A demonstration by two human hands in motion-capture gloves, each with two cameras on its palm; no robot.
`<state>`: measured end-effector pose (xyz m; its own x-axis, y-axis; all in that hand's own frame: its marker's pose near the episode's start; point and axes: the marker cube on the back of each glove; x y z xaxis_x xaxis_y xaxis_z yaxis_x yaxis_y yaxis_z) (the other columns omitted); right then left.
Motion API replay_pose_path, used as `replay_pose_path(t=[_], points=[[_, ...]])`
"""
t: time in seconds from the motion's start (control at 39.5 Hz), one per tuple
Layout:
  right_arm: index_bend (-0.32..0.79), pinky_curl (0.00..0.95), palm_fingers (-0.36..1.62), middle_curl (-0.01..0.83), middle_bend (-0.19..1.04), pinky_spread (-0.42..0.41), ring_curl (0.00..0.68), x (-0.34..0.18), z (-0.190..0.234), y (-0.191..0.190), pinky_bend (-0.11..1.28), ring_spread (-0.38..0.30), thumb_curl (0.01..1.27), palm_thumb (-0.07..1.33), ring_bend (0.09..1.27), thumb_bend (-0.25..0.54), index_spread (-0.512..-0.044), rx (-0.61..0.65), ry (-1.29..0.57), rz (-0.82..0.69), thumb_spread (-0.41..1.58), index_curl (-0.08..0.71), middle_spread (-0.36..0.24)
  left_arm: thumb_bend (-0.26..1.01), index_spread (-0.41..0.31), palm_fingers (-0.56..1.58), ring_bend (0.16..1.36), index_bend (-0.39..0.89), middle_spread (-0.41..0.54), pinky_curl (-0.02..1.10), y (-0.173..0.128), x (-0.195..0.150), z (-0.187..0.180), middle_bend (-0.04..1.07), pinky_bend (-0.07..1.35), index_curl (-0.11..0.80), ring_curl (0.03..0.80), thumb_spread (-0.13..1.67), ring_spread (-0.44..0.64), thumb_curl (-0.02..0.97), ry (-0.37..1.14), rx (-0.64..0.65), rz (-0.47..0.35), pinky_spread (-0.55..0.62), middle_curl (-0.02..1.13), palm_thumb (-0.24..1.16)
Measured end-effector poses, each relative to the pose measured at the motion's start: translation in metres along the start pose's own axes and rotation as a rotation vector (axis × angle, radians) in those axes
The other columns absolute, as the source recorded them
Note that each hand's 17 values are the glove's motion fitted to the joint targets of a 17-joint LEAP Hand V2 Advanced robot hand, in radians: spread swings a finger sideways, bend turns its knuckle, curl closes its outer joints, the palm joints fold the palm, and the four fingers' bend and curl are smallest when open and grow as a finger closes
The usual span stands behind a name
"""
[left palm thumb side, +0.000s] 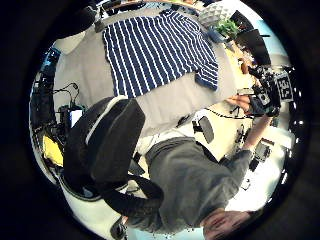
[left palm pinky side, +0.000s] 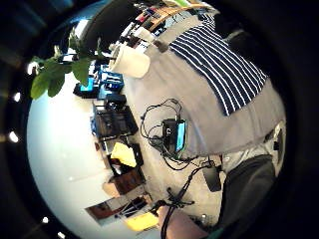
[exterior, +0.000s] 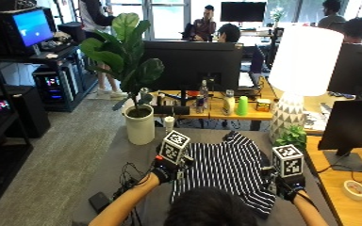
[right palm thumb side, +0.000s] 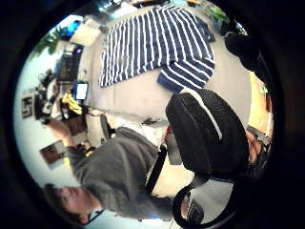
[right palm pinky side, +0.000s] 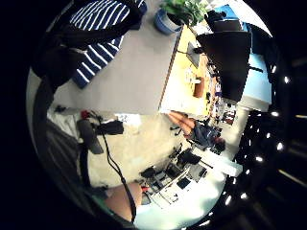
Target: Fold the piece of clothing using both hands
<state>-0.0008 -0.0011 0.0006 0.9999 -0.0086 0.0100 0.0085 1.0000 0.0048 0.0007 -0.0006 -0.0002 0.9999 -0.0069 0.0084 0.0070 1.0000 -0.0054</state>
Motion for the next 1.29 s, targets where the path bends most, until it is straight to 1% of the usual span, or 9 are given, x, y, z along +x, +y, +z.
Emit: replay_pose_path(t=[0.05, 0.18, 0.4, 0.58, 0.81, 0.96, 1.11, 1.19, 1.29], points=[[0.13, 0.09, 0.83, 0.118, 0.34, 0.06, 0.107, -0.001, 0.0, -0.001, 0.36, -0.036, 0.04, 0.33, 0.46, 0.227, -0.152, 0.007, -0.008, -0.008, 0.52, 0.062, -0.036, 0.07, -0.056, 0.43, 0.43, 0.31, 0.079, 0.1, -0.002, 0.0, 0.001, 0.08, 0.38, 0.098, 0.102, 0.49, 0.08, 0.028, -0.007, -0.002, -0.008, 0.07, 0.02, 0.13], [0.12, 0.18, 0.79, 0.194, 0.36, 0.084, 0.214, -0.001, 0.002, -0.005, 0.37, -0.052, 0.07, 0.38, 0.5, 0.257, -0.204, 0.023, -0.037, -0.032, 0.84, 0.139, -0.049, 0.06, -0.078, 0.38, 0.48, 0.33, 0.112, 0.18, -0.011, 0.001, 0.006, 0.09, 0.41, 0.171, 0.177, 0.76, 0.12, 0.051, -0.011, -0.007, -0.028, 0.1, 0.05, 0.14], [0.12, 0.232, 0.78, 0.265, 0.36, 0.102, 0.273, 0.004, 0.017, -0.017, 0.35, -0.069, 0.1, 0.4, 0.5, 0.254, -0.245, -0.035, -0.063, -0.044, 1.14, 0.185, -0.053, 0.02, -0.094, 0.34, 0.52, 0.33, 0.128, 0.24, -0.014, 0.004, 0.02, 0.12, 0.42, 0.254, 0.226, 0.99, 0.14, 0.092, 0.085, -0.005, -0.02, 0.12, 0.08, 0.13], [0.11, 0.26, 0.78, 0.297, 0.33, 0.107, 0.296, -0.002, 0.067, -0.03, 0.34, -0.074, 0.12, 0.41, 0.48, 0.228, -0.264, -0.127, -0.163, -0.063, 1.23, 0.206, -0.063, -0.02, -0.092, 0.33, 0.55, 0.26, 0.126, 0.27, -0.036, 0.017, 0.069, 0.14, 0.44, 0.281, 0.251, 1.02, 0.14, 0.116, 0.176, -0.039, 0.021, 0.11, 0.11, 0.08], [0.02, 0.358, 0.33, 0.295, 0.18, 0.211, 0.316, -0.023, 0.168, -0.079, 0.6, 0.031, 0.16, 0.42, 0.43, 0.152, -0.313, -0.23, -0.042, -0.051, 1.17, 0.15, -0.014, -0.02, -0.047, 0.24, 0.61, 0.1, 0.132, 0.31, -0.084, 0.049, 0.18, 0.16, 0.5, 0.266, 0.285, 1.0, 0.14, 0.16, 0.153, -0.272, 0.094, 0.11, 0.15, 0.07], [0.08, 0.38, 0.14, 0.282, 0.15, 0.243, 0.291, -0.027, 0.191, -0.116, 0.7, 0.096, 0.19, 0.47, 0.38, 0.128, -0.336, -0.229, -0.034, -0.054, 1.15, 0.134, 0.011, -0.02, -0.021, 0.16, 0.65, 0.07, 0.164, 0.33, -0.065, 0.06, 0.183, 0.18, 0.54, 0.232, 0.302, 0.95, 0.18, 0.192, 0.135, -0.359, 0.083, 0.13, 0.18, 0.1], [0.11, 0.382, 0.07, 0.279, 0.17, 0.266, 0.279, -0.032, 0.171, -0.14, 0.73, 0.136, 0.25, 0.6, 0.36, 0.152, -0.352, -0.114, 0.038, -0.043, 1.12, 0.142, 0.019, 0.06, -0.064, 0.41, 0.67, 0.16, 0.092, 0.34, -0.056, 0.062, 0.155, 0.19, 0.58, 0.248, 0.297, 1.04, 0.11, 0.235, 0.029, -0.144, 0.065, 0.04, 0.21, 0.27], [0.13, 0.364, 0.11, 0.285, 0.19, 0.268, 0.275, -0.037, 0.152, -0.137, 0.7, 0.138, 0.29, 0.68, 0.38, 0.174, -0.356, -0.069, 0.072, 0.005, 1.12, 0.152, 0.001, 0.11, -0.1, 0.68, 0.68, 0.12, -0.011, 0.33, -0.08, 0.059, 0.157, 0.23, 0.61, 0.241, 0.29, 1.12, -0.02, 0.259, -0.031, 0.001, 0.041, -0.09, 0.24, 0.37], [0.14, 0.346, 0.18, 0.3, 0.22, 0.258, 0.282, -0.033, 0.171, -0.176, 0.65, 0.129, 0.32, 0.73, 0.42, 0.174, -0.358, -0.058, 0.02, -0.009, 1.11, 0.167, -0.022, 0.14, -0.15, 0.93, 0.67, 0.12, -0.129, 0.34, -0.124, 0.051, 0.172, 0.32, 0.6, 0.247, 0.306, 1.19, -0.18, 0.285, -0.083, 0.164, 0.019, -0.21, 0.29, 0.43]])
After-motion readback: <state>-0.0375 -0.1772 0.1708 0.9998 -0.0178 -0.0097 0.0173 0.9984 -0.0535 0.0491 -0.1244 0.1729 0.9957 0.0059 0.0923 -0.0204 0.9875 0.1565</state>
